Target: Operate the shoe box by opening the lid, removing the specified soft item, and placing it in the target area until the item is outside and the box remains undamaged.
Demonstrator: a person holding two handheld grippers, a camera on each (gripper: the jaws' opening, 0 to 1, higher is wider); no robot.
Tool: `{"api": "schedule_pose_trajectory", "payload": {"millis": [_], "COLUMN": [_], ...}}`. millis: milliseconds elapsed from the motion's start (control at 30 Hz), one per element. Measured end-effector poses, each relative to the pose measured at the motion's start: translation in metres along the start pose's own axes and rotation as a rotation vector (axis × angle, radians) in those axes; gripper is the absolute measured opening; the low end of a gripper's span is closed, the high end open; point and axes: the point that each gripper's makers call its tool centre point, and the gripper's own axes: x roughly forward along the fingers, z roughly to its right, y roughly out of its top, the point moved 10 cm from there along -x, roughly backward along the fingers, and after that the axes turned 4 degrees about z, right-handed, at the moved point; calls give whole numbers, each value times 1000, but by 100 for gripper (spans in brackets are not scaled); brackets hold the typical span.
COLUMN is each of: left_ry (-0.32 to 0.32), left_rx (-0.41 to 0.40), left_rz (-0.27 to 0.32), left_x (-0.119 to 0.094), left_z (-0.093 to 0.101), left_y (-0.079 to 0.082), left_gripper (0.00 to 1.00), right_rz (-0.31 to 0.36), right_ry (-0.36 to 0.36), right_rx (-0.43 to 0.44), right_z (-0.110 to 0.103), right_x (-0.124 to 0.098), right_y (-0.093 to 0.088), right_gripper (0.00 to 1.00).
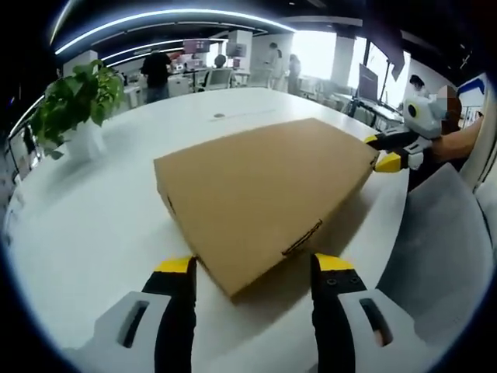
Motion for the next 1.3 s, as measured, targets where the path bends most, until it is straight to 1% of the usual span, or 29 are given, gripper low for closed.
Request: {"api": "schedule_pose_trajectory", "payload": {"millis": [67, 133, 333, 433, 567, 700, 833, 1033, 1167, 1300], "left_ry": [19, 24, 52, 56, 57, 47, 43, 45, 52, 60], "left_rx": [14, 1, 10, -8, -4, 16, 24, 43, 55, 63], "left_rz": [5, 17, 19, 34, 33, 22, 26, 33, 35, 49], "left_x": [-1, -1, -3, -4, -5, -8, -13, -20, -23, -28], "left_z": [1, 1, 2, 3, 5, 8, 9, 12, 14, 16], "left_y": [-1, -2, -1, -1, 0, 3, 7, 14, 20, 24], "left_gripper": [56, 56, 52, 52, 52, 55, 55, 56, 56, 56], "right_rz": [-2, 0, 0, -1, -7, -7, 7, 33, 37, 40], "right_ry": [-4, -8, -17, -22, -17, -10, -6, 6, 13, 13], "right_rx": [-4, -5, 8, 23, 20, 20, 22, 0, -20, -36], "right_z": [-1, -1, -2, -3, -3, -2, -2, -3, -3, -4], "right_x": [-1, -1, -2, -2, -3, -6, -10, -17, -19, -21], "right_y": [0, -1, -3, -4, -2, 1, 6, 15, 21, 26], "right_gripper": [36, 35, 34, 33, 31, 31, 31, 31, 32, 33]}}
